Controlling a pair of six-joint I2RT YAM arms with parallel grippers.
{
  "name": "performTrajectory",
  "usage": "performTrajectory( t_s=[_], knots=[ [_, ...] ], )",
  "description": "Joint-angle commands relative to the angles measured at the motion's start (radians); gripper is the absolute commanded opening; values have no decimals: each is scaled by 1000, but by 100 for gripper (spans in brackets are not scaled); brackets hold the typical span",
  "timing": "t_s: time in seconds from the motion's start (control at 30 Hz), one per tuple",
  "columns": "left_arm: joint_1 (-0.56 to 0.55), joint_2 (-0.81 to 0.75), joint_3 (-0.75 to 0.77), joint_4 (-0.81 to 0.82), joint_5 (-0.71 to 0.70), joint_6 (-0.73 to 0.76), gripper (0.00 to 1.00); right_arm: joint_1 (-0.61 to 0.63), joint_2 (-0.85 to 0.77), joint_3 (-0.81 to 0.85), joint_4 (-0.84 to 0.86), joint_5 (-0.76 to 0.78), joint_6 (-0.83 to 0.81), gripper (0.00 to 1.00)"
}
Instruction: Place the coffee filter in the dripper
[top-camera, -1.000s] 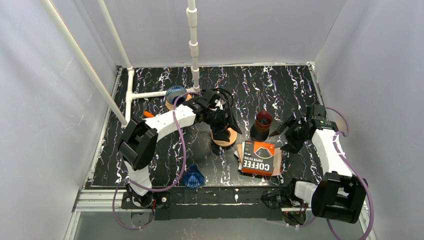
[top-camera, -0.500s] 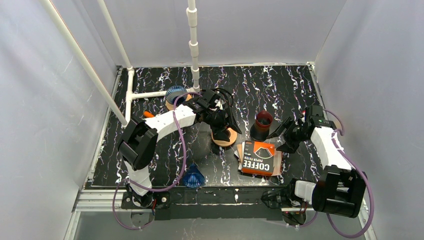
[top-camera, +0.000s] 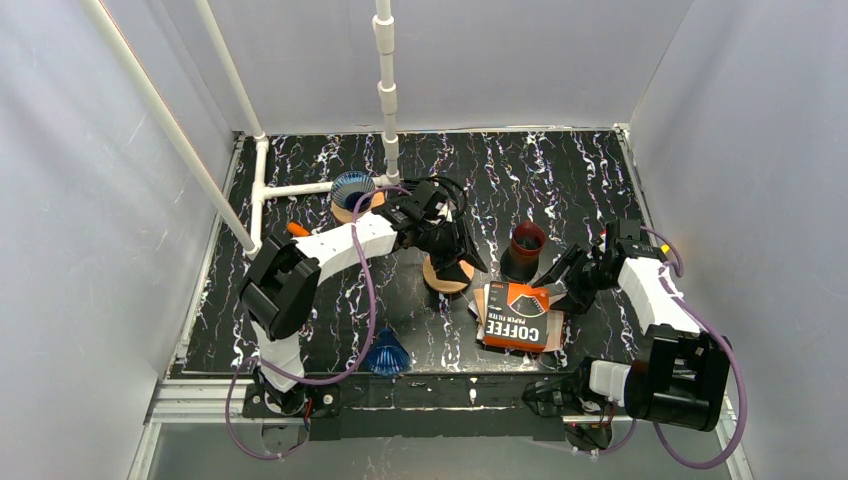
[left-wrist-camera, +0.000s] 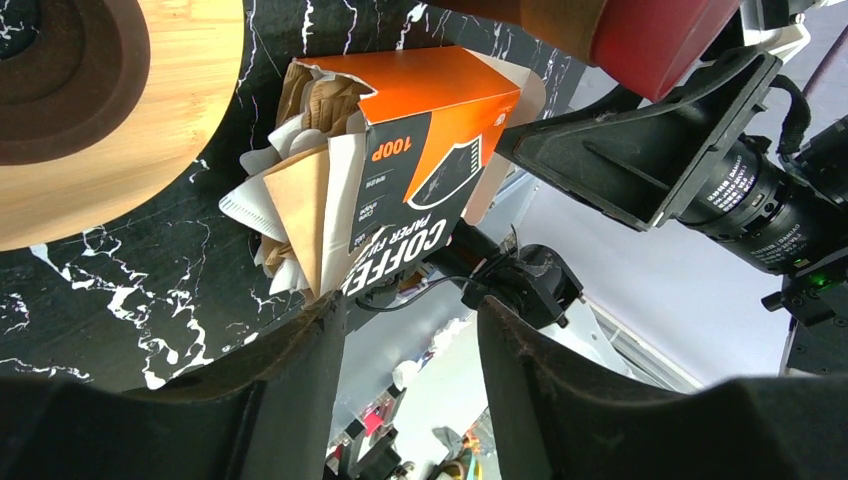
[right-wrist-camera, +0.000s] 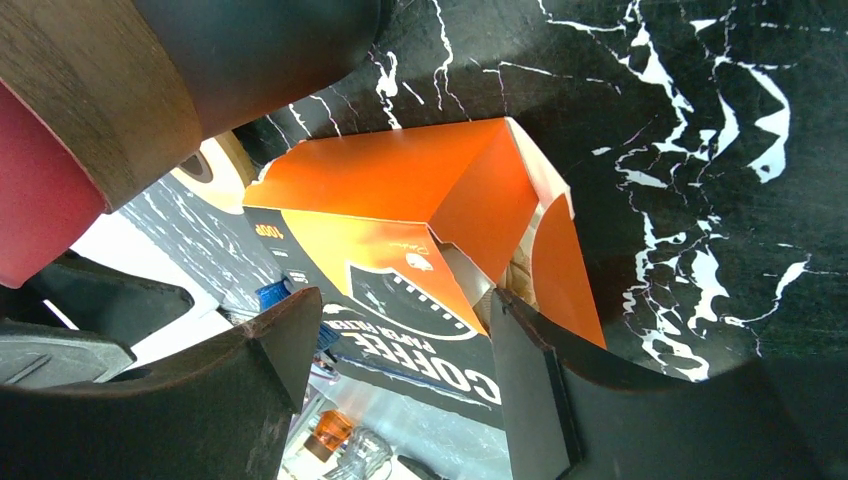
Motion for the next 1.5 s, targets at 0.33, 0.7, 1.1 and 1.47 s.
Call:
performTrajectory(
  t_s=[0.33,0.7,1.1,1.47],
  knots=[
    [-10,33,3,34,7,-21,46,-1,26,1,35,10,-23,70],
    [-25,68,43,36,-11,17,41,-1,56,3,54,19,-18,70],
    [-40,147,52,112,19,-21,31,-2,88,5,64,19,-23,69],
    [-43,175,53,94,19,-27,32,0,104,12,67,19,-25,69]
  ],
)
